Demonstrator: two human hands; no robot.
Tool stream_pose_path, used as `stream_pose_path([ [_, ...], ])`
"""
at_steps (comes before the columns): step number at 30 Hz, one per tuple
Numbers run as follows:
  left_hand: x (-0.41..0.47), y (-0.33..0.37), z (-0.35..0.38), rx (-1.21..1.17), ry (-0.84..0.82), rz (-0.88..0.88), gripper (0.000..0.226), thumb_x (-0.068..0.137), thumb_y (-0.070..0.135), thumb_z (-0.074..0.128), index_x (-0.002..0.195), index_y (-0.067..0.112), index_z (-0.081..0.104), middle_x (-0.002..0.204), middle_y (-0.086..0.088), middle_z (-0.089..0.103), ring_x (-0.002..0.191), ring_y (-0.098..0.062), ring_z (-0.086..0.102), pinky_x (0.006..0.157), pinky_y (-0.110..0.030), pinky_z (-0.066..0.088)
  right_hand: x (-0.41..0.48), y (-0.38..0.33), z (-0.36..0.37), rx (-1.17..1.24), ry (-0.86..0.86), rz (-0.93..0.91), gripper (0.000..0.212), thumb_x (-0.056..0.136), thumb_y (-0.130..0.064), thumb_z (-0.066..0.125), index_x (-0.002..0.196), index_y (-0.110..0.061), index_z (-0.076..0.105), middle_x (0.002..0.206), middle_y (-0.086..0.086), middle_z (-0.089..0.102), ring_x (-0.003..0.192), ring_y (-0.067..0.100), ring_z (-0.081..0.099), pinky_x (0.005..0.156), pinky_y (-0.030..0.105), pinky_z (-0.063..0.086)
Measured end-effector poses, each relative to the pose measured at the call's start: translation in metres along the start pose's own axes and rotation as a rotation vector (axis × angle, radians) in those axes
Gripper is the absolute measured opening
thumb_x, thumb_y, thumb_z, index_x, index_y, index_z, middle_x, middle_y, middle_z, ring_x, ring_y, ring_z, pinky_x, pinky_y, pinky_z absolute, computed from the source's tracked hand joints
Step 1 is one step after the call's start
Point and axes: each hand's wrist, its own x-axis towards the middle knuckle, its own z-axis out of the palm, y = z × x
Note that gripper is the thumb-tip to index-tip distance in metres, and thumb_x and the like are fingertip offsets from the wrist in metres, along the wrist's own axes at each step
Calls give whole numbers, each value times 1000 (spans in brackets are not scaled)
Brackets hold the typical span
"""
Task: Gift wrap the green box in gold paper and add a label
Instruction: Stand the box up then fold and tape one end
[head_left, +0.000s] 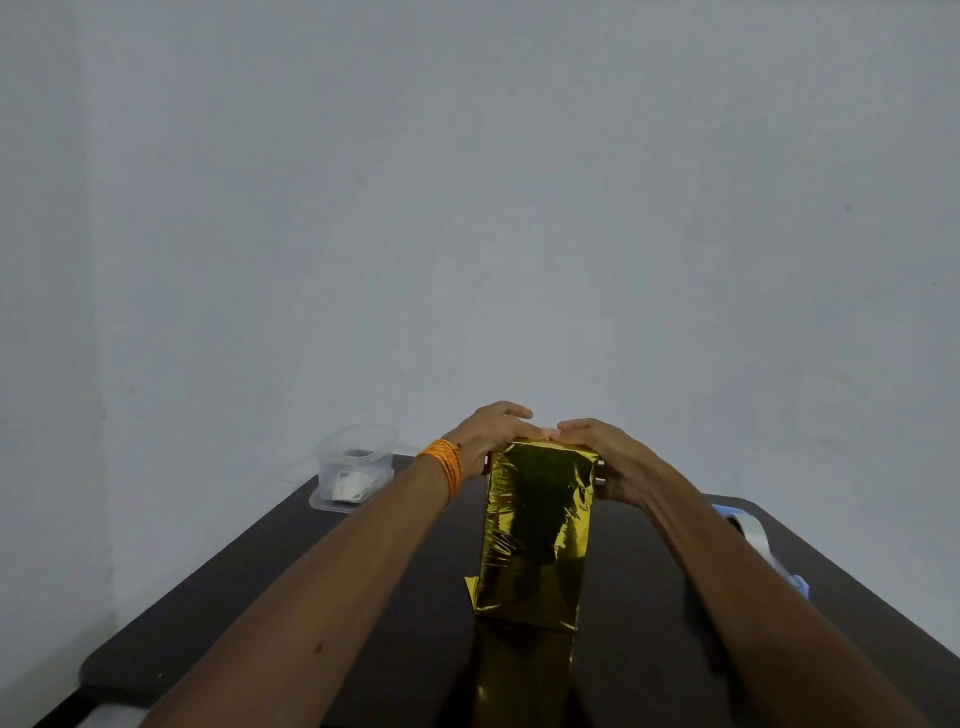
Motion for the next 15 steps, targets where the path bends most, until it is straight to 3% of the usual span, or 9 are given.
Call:
stream_pose_path([
  [3, -2, 3, 2, -119, -27, -36, 43, 85, 3, 72, 125, 13, 60, 116, -20, 63, 78, -24, 72, 62, -29, 61, 0, 2, -1, -5, -6, -1, 37, 82, -26, 80, 115, -17, 65, 98, 8, 64, 78, 15, 61, 62, 28, 45],
  [5, -3, 4, 2, -131, -16, -48, 36, 89, 2, 66, 124, 13, 62, 115, -19, 64, 70, -20, 71, 56, -25, 59, 1, 3, -1, -3, -7, -1, 41, 79, -28, 83, 114, -18, 65, 97, 7, 64, 74, 15, 61, 58, 27, 45],
  [8, -2, 1, 2, -97, 5, -34, 28, 91, 6, 64, 118, 15, 65, 116, -17, 65, 75, -19, 70, 56, -25, 59, 2, 5, -1, 10, -16, -3, 46, 75, -32, 85, 114, -19, 66, 95, 6, 63, 64, 13, 58, 47, 24, 40],
  [11, 0, -3, 1, -31, 15, 6, 29, 88, 18, 71, 116, 17, 65, 117, -14, 66, 92, -24, 70, 64, -27, 58, 2, 5, -3, -6, -13, -11, 48, 74, -35, 85, 115, -20, 66, 90, 4, 62, 60, 10, 57, 43, 23, 41],
  [15, -1, -2, 2, -86, 4, 4, 37, 86, 11, 73, 122, 13, 62, 117, -17, 65, 90, -25, 72, 63, -27, 59, -3, 4, 0, -4, -13, -22, 41, 79, -32, 82, 114, -19, 66, 90, 4, 64, 64, 11, 58, 50, 24, 43],
])
